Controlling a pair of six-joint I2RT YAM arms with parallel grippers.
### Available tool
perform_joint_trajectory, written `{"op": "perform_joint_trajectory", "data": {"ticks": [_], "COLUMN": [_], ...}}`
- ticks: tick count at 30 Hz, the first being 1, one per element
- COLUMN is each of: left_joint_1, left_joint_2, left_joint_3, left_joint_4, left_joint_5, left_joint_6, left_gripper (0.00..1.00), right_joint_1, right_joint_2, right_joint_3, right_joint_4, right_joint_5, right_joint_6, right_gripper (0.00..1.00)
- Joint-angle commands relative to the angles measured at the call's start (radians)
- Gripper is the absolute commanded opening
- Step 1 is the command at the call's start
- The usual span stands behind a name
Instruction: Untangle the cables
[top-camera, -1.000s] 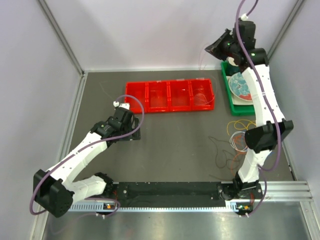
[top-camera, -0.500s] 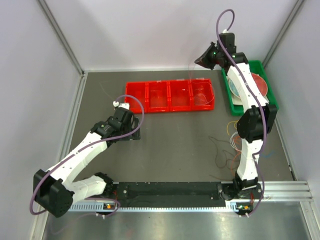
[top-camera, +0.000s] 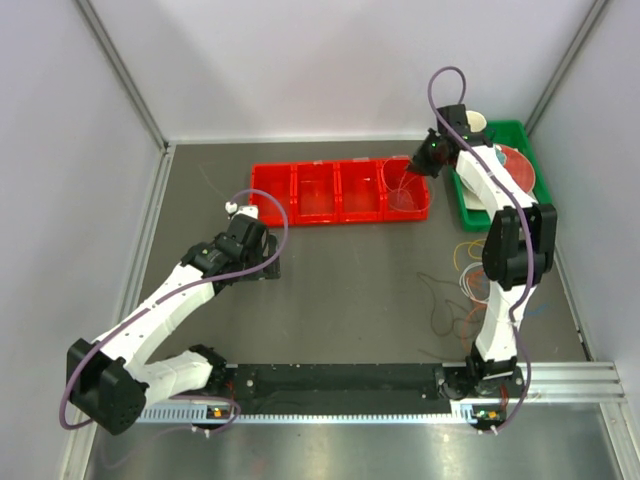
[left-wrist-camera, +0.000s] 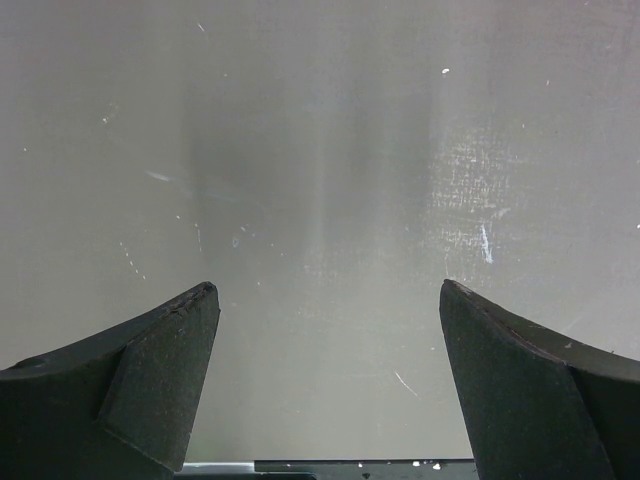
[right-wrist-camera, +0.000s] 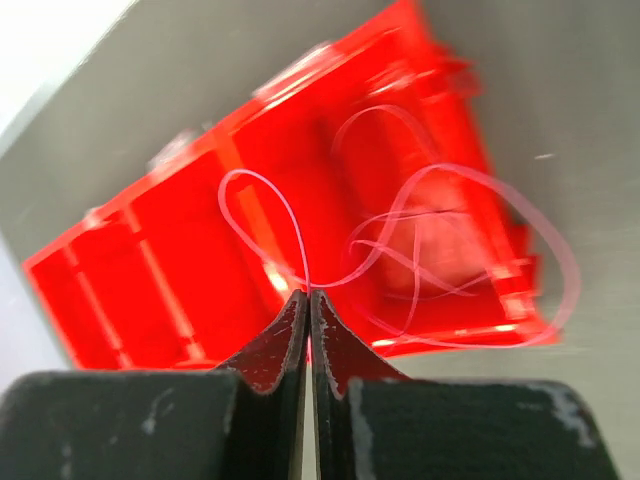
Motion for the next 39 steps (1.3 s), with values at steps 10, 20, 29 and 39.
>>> {"op": "perform_joint_trajectory", "data": {"ticks": [10,20,29,39], "left_joint_1": [-0.004,-0.007,-0.009,-0.012], "left_joint_2": [0.010,-0.002,0.001,0.001], "left_joint_3": [0.001,0.003,0.001,0.001], "left_joint_4": [0.023,0.016,0.018,0.021], "left_joint_5": [0.008,-0.001,0.008,0.011], "left_joint_6": [-0.004,-0.007,-0.007,-0.006], "left_gripper": [0.95,0.95,0.95,0.95], "right_joint_1": [-0.004,0.011,0.011,0.011], "right_joint_2": [0.104,0.115,-0.046,-0.413], "right_joint_3": [0.165,0.279,0.262,-0.195], "right_joint_4": [-0.043,-0.169,-0.253,-0.360], "right_joint_5": [0.081,0.162,0.209,0.243], "right_joint_6": [-0.072,-0.118,-0.156,-0.067], "right_gripper": [0.00,0.44,0.56,0.59]}}
